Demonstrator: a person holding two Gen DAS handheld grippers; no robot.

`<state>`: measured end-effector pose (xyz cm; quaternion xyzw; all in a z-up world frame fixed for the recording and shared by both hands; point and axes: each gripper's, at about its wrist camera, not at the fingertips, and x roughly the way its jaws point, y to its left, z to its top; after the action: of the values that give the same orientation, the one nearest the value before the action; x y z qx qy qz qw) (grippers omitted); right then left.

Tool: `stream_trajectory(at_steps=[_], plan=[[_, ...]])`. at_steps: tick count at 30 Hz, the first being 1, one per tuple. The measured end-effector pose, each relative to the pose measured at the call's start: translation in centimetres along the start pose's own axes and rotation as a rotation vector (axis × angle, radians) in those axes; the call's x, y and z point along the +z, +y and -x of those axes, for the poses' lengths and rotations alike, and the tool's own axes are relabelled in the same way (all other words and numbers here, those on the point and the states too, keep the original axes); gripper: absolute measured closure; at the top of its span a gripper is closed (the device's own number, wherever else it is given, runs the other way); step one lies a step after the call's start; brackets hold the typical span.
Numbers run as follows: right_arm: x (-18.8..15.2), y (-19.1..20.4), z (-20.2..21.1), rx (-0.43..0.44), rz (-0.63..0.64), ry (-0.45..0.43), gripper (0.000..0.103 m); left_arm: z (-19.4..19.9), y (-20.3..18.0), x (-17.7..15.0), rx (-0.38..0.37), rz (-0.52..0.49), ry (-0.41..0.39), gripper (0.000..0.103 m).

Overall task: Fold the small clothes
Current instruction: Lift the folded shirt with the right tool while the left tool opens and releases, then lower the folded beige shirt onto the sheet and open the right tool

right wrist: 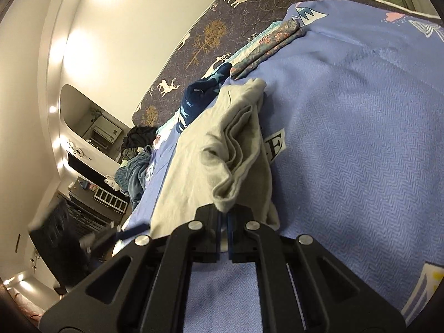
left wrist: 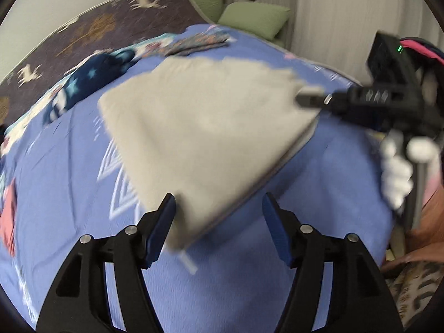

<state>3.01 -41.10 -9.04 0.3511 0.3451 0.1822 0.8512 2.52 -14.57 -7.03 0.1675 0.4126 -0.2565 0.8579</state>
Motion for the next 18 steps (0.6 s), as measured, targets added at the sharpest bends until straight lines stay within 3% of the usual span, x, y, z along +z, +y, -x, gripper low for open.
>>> stream_trajectory(at_steps=[3,6,9,14,18], plan=[[0.1,0.5,0.0,-0.017,0.020,-0.002,0.100,-0.3,1.4,-0.9,0.095,0.038,0.001,0.038],[0.3,1.0,0.4,-0.018,0.032,-0.007,0.100,-0.2,3.2,-1.4,0.108,0.118,-0.009,0.038],[0.4,1.4,0.5,-0.033,0.046,-0.013,0.100,-0.5,4.1,-2.6,0.187,0.106,0.020,0.037],[-0.3,-0.1,-0.5,-0.098,0.008,0.062,0.099,0.2,5.3,-3.8,0.144,0.156,0.009,0.037],[-0.1,-1.1,-0.3,-0.082,-0.032,0.099,0.092,1.4,4.9,-4.1,0.138,0.138,0.003,0.038]])
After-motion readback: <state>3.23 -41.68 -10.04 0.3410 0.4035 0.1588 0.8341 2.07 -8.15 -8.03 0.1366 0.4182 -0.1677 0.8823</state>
